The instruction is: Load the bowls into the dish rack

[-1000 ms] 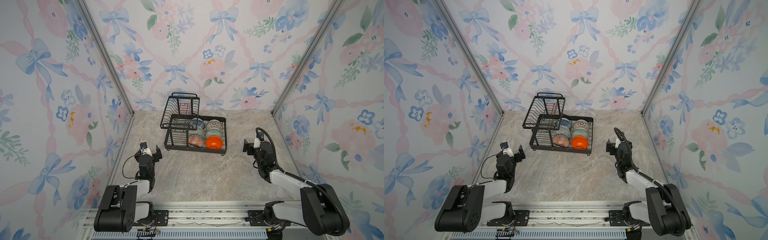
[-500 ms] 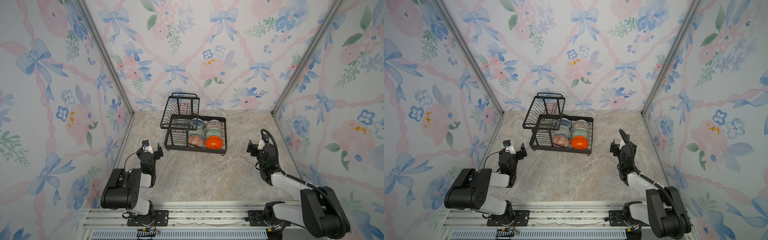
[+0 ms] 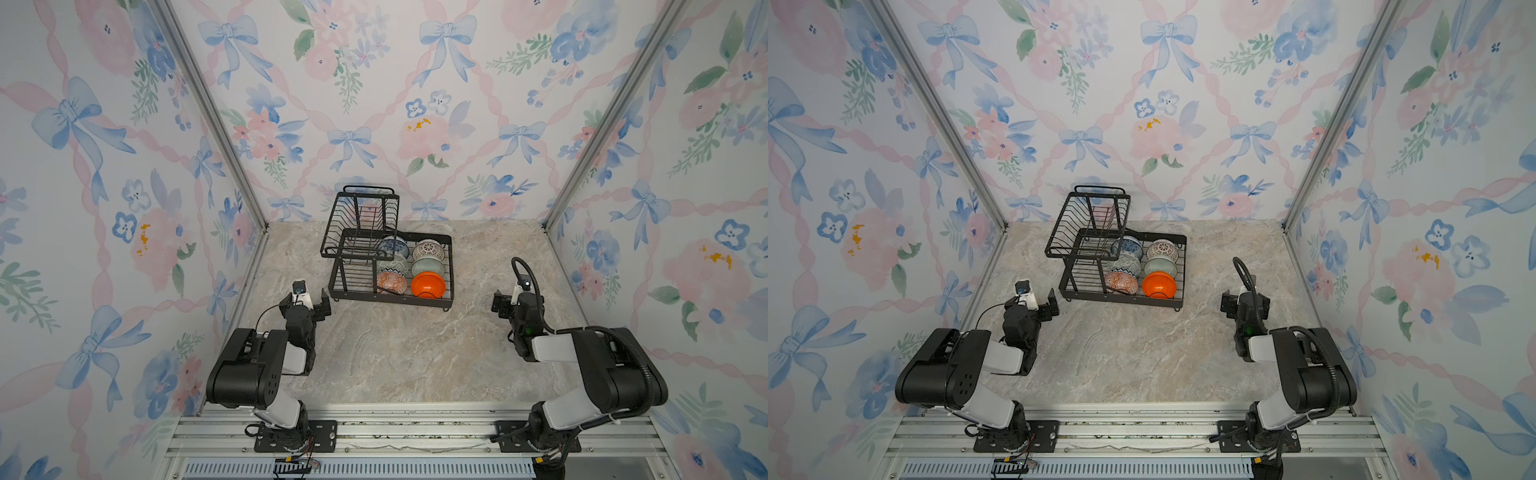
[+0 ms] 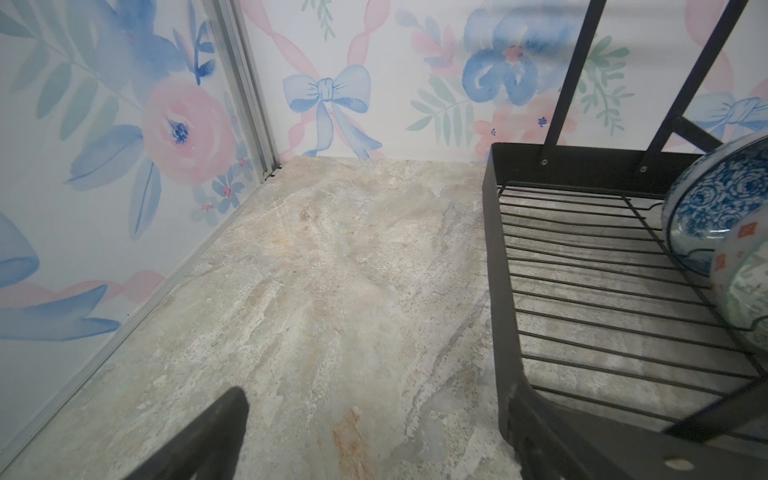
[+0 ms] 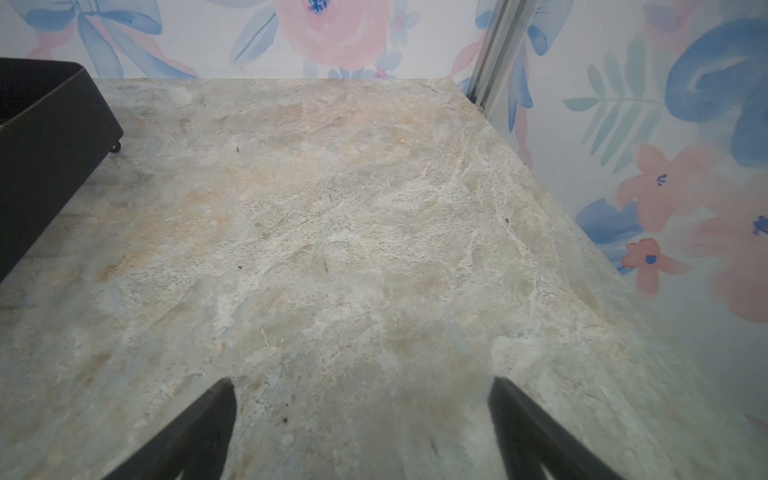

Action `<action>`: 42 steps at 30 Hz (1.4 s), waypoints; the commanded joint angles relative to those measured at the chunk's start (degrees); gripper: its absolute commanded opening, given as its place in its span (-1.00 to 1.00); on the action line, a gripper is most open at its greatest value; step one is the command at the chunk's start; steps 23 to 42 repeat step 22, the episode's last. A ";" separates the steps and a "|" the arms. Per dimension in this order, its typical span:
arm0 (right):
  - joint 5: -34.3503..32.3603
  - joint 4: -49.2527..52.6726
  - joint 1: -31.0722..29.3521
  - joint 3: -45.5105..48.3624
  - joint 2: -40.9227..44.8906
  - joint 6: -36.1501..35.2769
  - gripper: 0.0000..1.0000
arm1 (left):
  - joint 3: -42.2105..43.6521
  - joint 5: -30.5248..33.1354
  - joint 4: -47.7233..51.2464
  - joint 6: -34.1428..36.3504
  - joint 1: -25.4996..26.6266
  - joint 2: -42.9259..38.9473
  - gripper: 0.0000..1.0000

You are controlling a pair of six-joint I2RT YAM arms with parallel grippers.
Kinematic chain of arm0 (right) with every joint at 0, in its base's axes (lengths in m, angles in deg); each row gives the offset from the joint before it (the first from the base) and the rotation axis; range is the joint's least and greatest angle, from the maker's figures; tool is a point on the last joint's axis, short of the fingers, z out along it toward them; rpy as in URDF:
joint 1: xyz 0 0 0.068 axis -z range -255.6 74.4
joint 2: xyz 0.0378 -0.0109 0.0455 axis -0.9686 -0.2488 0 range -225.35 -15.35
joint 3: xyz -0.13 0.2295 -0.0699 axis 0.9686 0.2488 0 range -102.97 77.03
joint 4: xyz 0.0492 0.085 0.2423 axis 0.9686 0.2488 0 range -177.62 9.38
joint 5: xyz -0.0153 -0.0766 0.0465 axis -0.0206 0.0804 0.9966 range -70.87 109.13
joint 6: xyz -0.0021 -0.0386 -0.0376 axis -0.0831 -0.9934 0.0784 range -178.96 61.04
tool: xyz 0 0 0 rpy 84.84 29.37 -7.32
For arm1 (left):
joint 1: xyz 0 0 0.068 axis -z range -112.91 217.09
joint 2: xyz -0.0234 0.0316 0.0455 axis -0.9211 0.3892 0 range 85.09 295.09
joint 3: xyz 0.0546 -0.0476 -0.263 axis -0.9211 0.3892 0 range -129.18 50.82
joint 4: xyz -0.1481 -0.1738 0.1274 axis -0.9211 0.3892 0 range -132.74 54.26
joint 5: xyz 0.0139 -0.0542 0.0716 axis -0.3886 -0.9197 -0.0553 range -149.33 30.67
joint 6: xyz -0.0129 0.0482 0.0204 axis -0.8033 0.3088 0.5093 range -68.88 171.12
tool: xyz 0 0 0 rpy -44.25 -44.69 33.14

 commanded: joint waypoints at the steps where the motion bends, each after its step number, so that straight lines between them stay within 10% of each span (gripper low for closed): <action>1: 1.07 -4.29 0.62 -0.30 -0.11 -0.18 0.94 | -0.32 0.94 -1.12 1.44 0.62 0.18 0.96; 42: 0.21 -4.50 -0.14 -0.34 -0.20 -1.03 0.93 | -0.32 0.96 -1.12 1.44 0.62 0.09 0.96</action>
